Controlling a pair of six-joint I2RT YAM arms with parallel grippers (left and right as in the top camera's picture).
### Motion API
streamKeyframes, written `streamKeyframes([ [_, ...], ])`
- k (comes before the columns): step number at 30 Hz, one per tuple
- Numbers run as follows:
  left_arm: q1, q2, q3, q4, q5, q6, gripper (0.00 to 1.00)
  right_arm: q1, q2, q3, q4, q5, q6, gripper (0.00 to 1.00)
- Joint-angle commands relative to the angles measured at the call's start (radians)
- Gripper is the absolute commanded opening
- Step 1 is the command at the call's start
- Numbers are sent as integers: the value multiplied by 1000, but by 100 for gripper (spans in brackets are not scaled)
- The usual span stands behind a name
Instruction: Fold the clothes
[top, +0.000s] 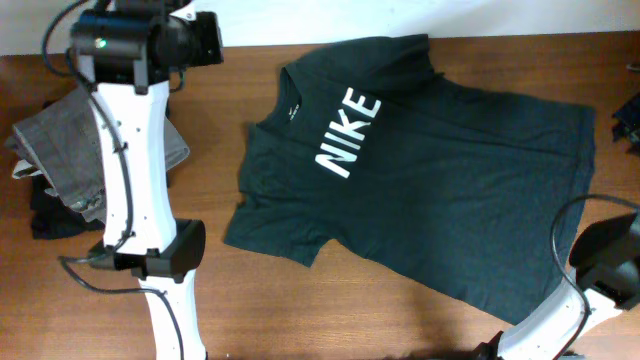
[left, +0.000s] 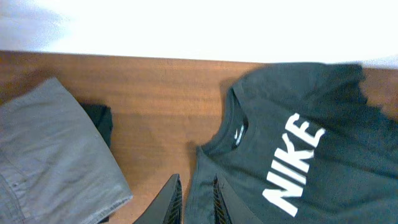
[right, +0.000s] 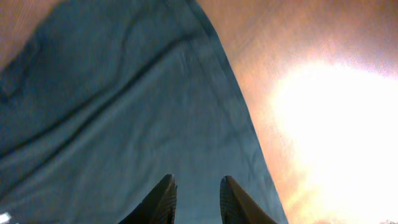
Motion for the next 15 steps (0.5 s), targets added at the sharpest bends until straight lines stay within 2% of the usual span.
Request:
streamKeyframes([
  [1, 0, 19, -8, 27, -30, -38, 18, 27, -72, 16, -61, 13, 55, 25],
  [4, -1, 24, -8, 65, -30, -40, 19, 56, -147, -22, -80, -11, 47, 22],
  [8, -3, 24, -8, 73, -31, -39, 20, 115, -309, -174, -71, -3, 43, 23],
  [11, -2, 24, -12, 65, -30, -39, 21, 169, -445, -357, -13, -3, 43, 24],
  [15, -2, 24, -26, 63, -31, -39, 23, 213, -620, -700, 99, -8, 92, 27],
])
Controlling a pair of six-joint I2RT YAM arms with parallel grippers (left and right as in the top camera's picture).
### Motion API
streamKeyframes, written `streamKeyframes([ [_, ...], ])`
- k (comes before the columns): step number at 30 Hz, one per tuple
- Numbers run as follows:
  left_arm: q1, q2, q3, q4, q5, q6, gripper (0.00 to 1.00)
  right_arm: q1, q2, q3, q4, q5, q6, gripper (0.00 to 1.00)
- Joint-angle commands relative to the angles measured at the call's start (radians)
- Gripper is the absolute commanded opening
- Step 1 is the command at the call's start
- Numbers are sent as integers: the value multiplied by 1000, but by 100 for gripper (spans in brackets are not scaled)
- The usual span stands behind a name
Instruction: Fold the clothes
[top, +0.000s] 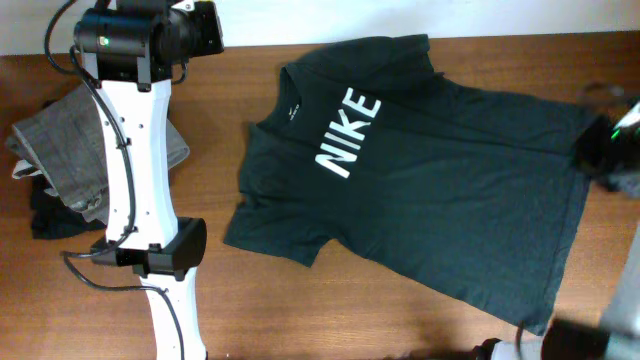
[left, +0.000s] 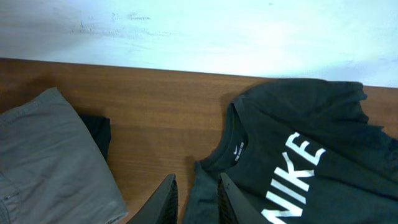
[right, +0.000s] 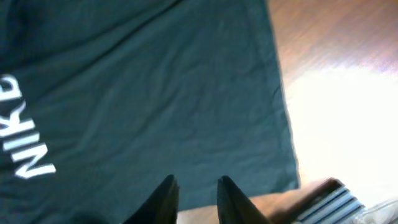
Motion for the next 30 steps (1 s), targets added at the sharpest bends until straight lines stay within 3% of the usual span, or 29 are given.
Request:
streamKeyframes([
  [1, -2, 6, -21, -1, -13, -13, 24, 18, -115, -270, 58, 1, 63, 26],
  [6, -2, 10, -51, 3, -13, -13, 27, 17, -233, -690, 241, -89, 89, 28],
  [10, -2, 10, -114, 29, -13, -13, 27, 17, -214, -882, 355, -156, 89, 30],
  [20, -1, 10, -317, 112, 23, -11, 27, -37, -206, -953, 322, -31, 164, 33],
  [27, -1, 10, -341, 156, 25, -9, 27, -260, -210, -954, 307, 21, 243, 35],
  [30, -1, 10, -341, 175, 25, -9, 27, -393, -210, -963, 298, 23, 266, 44],
])
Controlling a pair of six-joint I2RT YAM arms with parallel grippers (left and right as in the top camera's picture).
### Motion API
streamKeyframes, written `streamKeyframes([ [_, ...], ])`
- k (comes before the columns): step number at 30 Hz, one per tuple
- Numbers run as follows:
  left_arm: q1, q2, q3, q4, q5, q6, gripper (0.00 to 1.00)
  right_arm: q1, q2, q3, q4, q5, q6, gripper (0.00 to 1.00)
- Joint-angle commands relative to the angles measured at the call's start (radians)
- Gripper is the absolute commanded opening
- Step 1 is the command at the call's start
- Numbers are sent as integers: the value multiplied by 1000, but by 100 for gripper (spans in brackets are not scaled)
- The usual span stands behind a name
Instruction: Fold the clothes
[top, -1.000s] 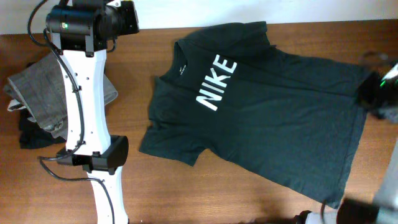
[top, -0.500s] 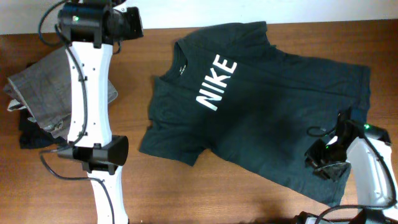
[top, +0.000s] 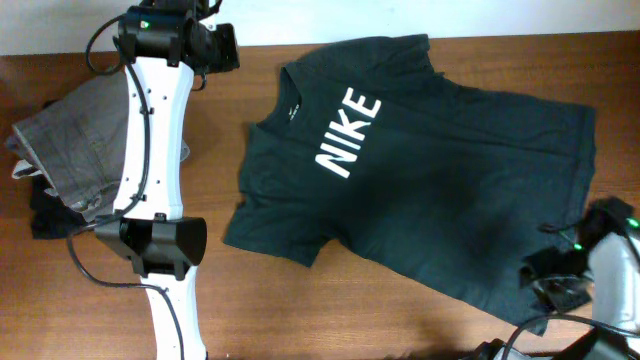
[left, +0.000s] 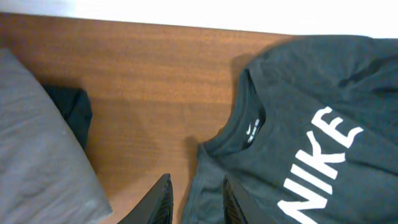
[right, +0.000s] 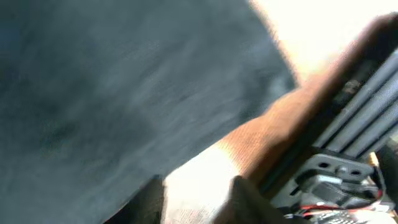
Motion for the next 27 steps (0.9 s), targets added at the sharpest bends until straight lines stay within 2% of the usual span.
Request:
streamKeyframes([
  [1, -1, 6, -3, 17, 11, -9, 27, -127, -18, -20, -12, 38, 52, 44],
  [3, -1, 6, -3, 30, 11, -9, 26, -202, -18, -38, -4, 16, 52, 45],
  [5, -1, 6, -3, 39, 11, -9, 27, -257, -18, -58, 5, -3, 51, 52],
  [9, 10, 7, -3, 43, 11, -8, 27, -314, -18, -73, 11, -26, 47, 52],
  [13, 35, 8, -3, 40, 21, 0, 27, -314, -18, -74, 34, -18, 19, 52],
  [20, 76, 8, -3, 37, 169, 38, 27, -314, -18, -74, 55, -42, -42, 52],
  [27, 75, 8, -3, 36, 177, 52, 27, -248, -22, -74, 89, -19, -69, 50],
])
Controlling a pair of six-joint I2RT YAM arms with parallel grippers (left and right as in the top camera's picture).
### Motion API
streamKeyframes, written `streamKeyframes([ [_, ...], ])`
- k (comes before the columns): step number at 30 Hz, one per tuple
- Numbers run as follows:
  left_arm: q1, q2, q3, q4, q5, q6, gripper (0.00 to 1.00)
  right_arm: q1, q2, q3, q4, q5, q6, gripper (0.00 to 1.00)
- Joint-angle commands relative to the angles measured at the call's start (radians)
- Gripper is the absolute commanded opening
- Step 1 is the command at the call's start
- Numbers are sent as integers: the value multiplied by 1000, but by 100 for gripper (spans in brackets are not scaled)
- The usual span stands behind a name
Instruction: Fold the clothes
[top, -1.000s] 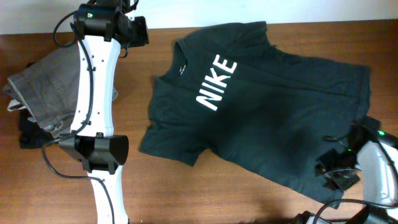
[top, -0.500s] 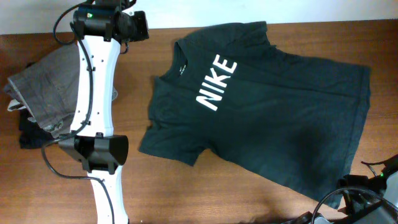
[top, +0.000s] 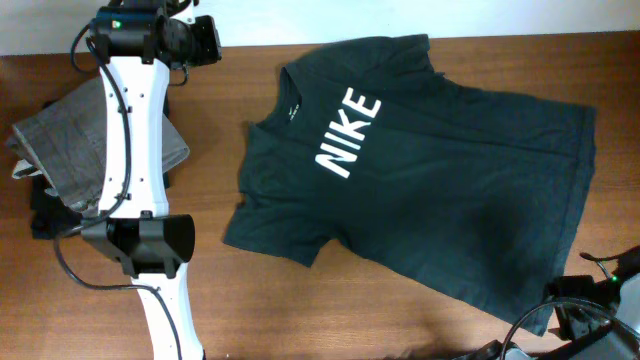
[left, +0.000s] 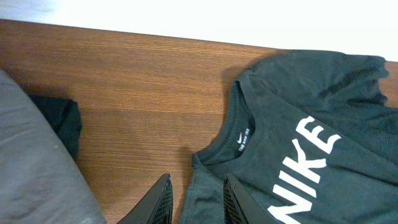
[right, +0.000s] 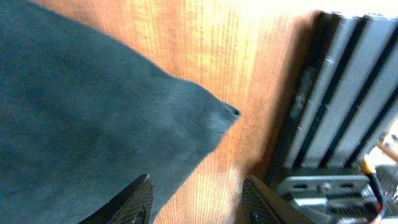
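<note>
A dark T-shirt (top: 420, 170) with white NIKE lettering lies spread flat on the wooden table, collar (left: 243, 133) toward the left. My left gripper (left: 198, 202) hangs open over the shirt's shoulder edge next to the collar, holding nothing. My right gripper (right: 198, 205) is open low over the table, with the shirt's lower hem corner (right: 225, 113) just ahead of it. One finger is over cloth and the other over bare wood. In the overhead view the right arm (top: 600, 300) only shows at the bottom right corner.
Folded grey trousers (top: 70, 150) lie at the table's left over a dark garment (left: 59, 118). The white left arm (top: 130, 150) rises along the left side. A metal frame (right: 348, 93) stands past the right table edge. A white wall borders the far edge.
My left arm has shifted a little to the left at the back of the table. My right gripper has moved from beside the hem corner down toward the front right corner. The shirt is unchanged.
The shirt lay spread out at every moment. My left gripper stayed open near the collar with small shifts. My right gripper was over the hem at the front right, then up at the right edge, then by the lower hem corner, and now lower.
</note>
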Motion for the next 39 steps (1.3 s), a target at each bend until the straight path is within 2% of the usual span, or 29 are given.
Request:
streamKeyframes([
  [1, -4, 8, -3, 0, 31, 24, 27, 46, -26, -8, -8, 9, -20, 49],
  [10, -3, 8, -3, 23, 31, 24, 27, 151, -268, -20, -78, 5, 123, 49],
  [17, -3, 8, -3, 35, 31, 23, 28, 151, -386, -123, -18, 19, 201, 66],
  [26, -3, 19, -3, 35, 31, 23, 28, 151, -249, -247, 179, 29, 242, 67],
  [39, -3, 73, -3, 5, 31, 23, 28, 151, 51, -256, 315, 82, 242, 62],
])
